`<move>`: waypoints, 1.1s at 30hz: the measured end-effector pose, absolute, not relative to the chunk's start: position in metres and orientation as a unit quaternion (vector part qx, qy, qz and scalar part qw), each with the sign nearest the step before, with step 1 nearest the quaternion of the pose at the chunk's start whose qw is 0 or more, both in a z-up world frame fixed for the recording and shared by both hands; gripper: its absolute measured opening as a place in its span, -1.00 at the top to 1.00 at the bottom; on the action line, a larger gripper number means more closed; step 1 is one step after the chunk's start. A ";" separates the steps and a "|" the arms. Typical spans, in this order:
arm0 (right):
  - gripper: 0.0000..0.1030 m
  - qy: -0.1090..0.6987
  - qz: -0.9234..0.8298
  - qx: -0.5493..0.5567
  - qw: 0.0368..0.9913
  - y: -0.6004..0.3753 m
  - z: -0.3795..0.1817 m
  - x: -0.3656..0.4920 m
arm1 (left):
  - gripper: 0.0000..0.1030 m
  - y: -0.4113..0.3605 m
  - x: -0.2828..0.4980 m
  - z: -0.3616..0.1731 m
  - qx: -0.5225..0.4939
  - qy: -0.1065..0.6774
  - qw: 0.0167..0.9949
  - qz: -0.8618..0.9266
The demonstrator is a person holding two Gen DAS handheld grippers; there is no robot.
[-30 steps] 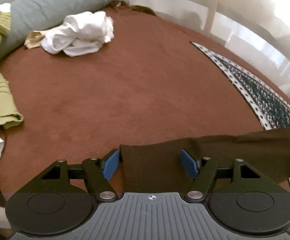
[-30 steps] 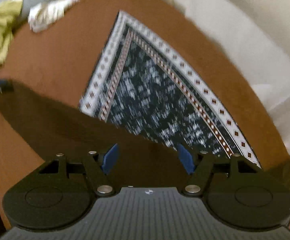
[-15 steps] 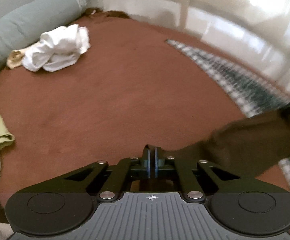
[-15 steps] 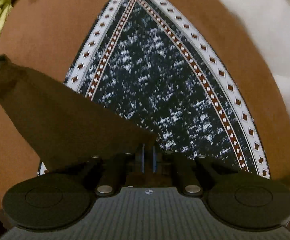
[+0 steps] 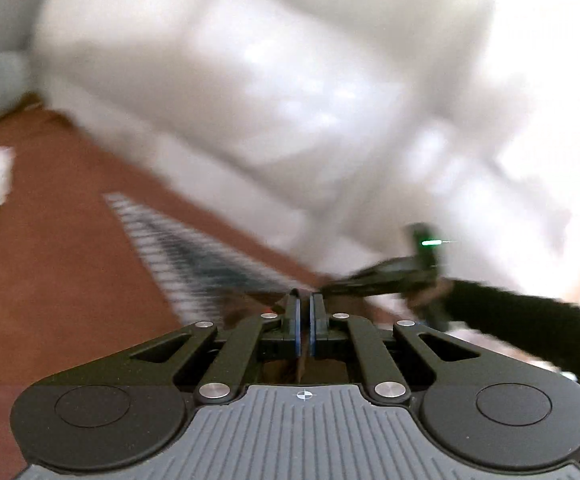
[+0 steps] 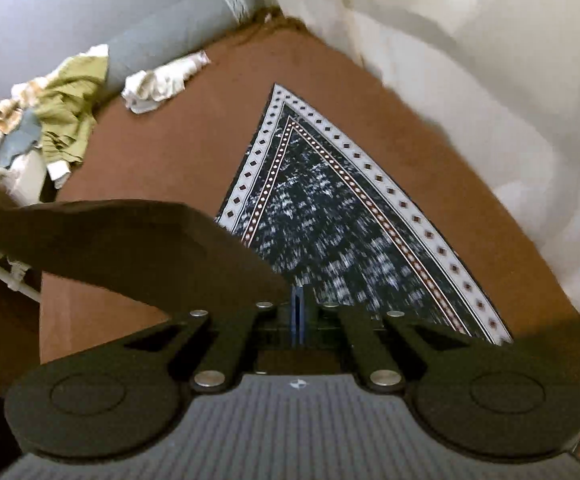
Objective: Fold clothes
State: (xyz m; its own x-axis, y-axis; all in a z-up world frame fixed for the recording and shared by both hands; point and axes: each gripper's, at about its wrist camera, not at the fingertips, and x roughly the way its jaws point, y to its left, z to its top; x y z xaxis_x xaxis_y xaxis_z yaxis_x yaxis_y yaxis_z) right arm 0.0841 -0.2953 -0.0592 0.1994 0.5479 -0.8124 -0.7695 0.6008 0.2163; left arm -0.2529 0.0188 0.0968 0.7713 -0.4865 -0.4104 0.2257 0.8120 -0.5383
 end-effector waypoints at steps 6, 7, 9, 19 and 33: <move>0.96 0.452 0.413 -0.098 0.784 -0.369 -0.055 0.048 | 1.00 -0.082 -0.264 0.116 -0.259 0.281 0.867 -0.319; 0.96 0.455 0.406 -0.094 0.787 -0.382 -0.060 0.042 | 1.00 -0.100 -0.263 0.112 -0.254 0.291 0.860 -0.333; 0.96 0.465 0.390 -0.084 0.790 -0.405 -0.073 0.033 | 1.00 -0.136 -0.257 0.093 -0.260 0.326 0.833 -0.364; 0.50 0.517 0.281 -0.064 0.806 -0.492 -0.152 -0.056 | 0.53 -0.294 -0.240 -0.058 -0.149 0.512 0.748 -0.395; -0.16 0.454 0.203 0.202 0.844 -0.518 -0.119 -0.242 | -0.39 -0.265 -0.168 -0.039 -0.065 0.465 0.797 -0.380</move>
State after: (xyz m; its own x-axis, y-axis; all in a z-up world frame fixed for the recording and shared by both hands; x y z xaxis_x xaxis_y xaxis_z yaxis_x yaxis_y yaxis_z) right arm -0.2419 -0.5178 -0.1192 0.5064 0.5256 -0.6836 -0.1588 0.8360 0.5253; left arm -0.1684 -0.2646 -0.0386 0.2783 -0.6660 -0.6920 0.5442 0.7031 -0.4578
